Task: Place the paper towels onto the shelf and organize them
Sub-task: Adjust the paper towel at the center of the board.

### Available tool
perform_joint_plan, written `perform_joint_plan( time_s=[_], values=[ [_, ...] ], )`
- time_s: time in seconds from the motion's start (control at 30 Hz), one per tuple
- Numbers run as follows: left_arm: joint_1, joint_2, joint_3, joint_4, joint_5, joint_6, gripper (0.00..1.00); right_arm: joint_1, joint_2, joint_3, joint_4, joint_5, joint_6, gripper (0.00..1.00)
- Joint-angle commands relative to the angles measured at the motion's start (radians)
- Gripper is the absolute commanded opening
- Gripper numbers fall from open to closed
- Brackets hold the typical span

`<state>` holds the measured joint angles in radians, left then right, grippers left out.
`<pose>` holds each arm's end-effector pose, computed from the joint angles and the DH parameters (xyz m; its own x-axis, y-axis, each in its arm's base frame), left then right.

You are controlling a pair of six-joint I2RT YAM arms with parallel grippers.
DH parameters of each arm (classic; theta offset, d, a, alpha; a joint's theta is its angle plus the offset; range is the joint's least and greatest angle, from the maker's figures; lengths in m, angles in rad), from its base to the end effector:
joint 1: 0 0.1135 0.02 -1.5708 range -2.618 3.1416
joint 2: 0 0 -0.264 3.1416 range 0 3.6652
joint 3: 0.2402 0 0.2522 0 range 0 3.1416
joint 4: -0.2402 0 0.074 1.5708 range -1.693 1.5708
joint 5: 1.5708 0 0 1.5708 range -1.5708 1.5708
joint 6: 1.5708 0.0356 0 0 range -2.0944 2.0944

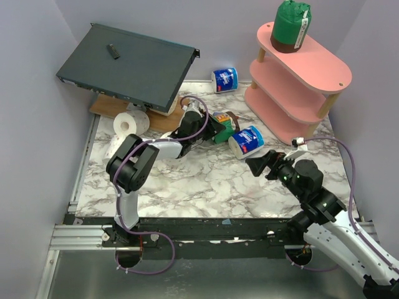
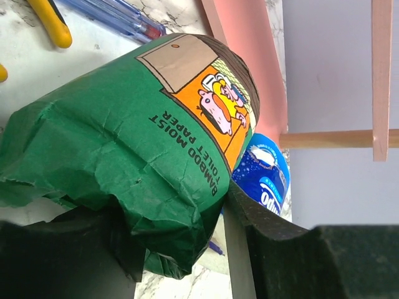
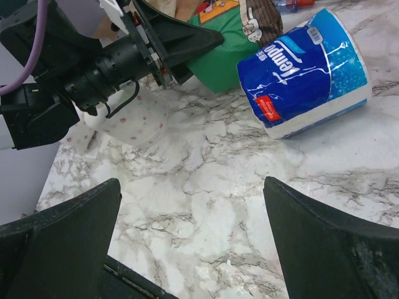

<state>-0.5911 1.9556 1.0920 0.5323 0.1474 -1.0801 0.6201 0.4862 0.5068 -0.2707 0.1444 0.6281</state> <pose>0.3517 -0.2424 0.1754 -0.7152 -0.5707 -0.4035 0.0759 0.5104 -0.8566 0.1137 0.0749 0.2749 -0.4342 0.4045 -0.8049 -0.2551 0.8017 0.5405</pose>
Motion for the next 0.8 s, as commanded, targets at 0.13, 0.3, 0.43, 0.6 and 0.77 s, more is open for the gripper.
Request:
perform_joint_plan(
  time_s=[0.13,0.3,0.43,0.6,0.77],
  values=[
    [-0.016,-0.193,-0.068,-0.041,0.008,0.067,0.38,0.002,-0.046,0.005,-0.031,0.017,0.002,0.99],
    [-0.056,-0.315,-0.045,-0.255,-0.054,0.181,0.37,0.003,-0.058,0.015,-0.044,0.025,0.004,0.99],
    [-0.114,-0.41,-0.025,-0.442,-0.139,0.303,0.35,0.002,-0.07,0.016,-0.046,0.032,0.004,0.99],
    [-0.19,-0.484,0.022,-0.668,-0.223,0.445,0.34,0.003,-0.081,0.022,-0.056,0.035,0.005,0.99],
    [-0.296,-0.541,0.088,-0.918,-0.28,0.577,0.34,0.003,-0.097,0.026,-0.07,0.042,0.008,0.99]
  ],
)
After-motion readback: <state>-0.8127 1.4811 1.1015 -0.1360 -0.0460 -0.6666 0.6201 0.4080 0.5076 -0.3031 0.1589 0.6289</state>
